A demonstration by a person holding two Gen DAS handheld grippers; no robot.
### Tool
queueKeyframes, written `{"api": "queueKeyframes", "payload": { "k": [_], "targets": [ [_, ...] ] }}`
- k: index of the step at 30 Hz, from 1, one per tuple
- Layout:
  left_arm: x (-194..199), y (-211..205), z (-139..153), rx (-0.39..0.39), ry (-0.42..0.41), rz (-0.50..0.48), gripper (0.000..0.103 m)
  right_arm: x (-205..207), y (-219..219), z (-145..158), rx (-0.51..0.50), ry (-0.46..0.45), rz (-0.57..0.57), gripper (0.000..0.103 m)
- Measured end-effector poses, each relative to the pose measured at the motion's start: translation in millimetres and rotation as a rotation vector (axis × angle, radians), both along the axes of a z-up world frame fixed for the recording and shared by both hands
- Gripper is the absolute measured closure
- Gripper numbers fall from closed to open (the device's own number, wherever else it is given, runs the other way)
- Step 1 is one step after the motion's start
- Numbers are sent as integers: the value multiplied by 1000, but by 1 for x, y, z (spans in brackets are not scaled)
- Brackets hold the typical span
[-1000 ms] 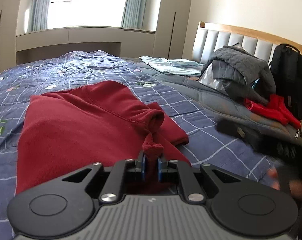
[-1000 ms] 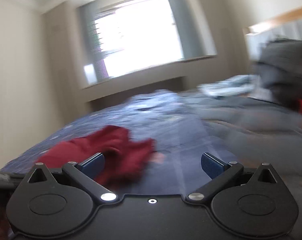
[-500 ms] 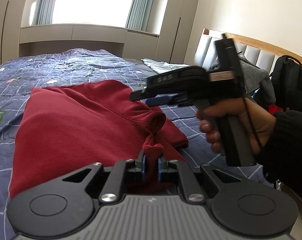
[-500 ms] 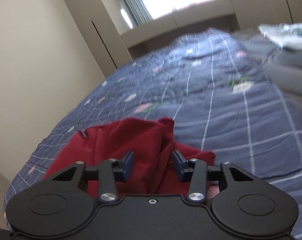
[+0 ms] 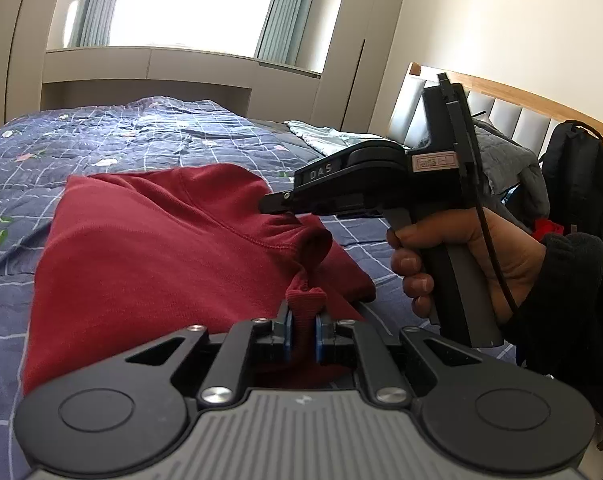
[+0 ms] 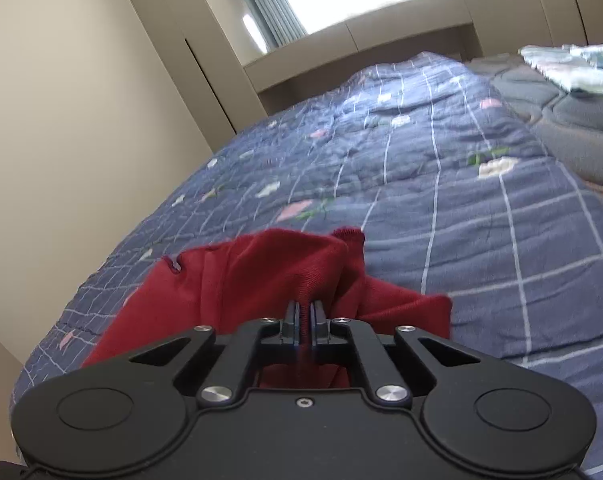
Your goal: Fold small clothes
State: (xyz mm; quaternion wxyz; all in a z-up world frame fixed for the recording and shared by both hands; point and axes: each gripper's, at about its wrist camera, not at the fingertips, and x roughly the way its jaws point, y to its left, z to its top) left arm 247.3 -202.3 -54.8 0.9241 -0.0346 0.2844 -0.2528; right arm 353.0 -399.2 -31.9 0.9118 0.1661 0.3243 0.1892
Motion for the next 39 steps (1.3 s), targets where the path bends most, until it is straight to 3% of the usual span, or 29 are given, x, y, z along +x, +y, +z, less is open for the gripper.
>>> {"api": "queueKeyframes", "payload": {
  "k": [7, 14, 16, 18, 20, 22, 24, 26, 31, 35, 39],
  "targets": [
    [-11, -15, 23, 14, -78, -63, 94, -18, -23, 25, -12, -63, -48, 100],
    [-6, -26, -1, 38, 11, -87, 93, -26, -35, -7, -21, 10, -90, 97],
    [-6, -22, 1, 11, 27, -87, 83, -31, -35, -9, -26, 1, -110, 83],
    [-7, -16, 6, -33, 37, -117, 45, -37, -37, -7, -37, -18, -136, 73],
    [-10, -9, 13, -76, 36, -120, 29, -45, -39, -2, -57, -48, -154, 65],
    [-11, -5, 19, -101, 34, -120, 27, -57, -39, 3, -84, -80, -168, 45],
    [-13, 2, 23, -108, 28, -76, 13, -68, -36, 6, -108, -105, -163, 34],
    [-11, 11, 26, -95, 18, 26, 6, -78, -31, 7, -150, -127, -153, 27],
    [8, 39, 18, -37, 54, 296, 2, -96, -18, -1, -270, -169, -185, 7],
    [19, 67, 6, -25, 87, 420, 1, -96, -18, -16, -328, -142, -242, 4],
    [30, 85, -17, 8, 197, 454, 1, -91, -13, -31, -365, -107, -253, 1]
  ]
}}
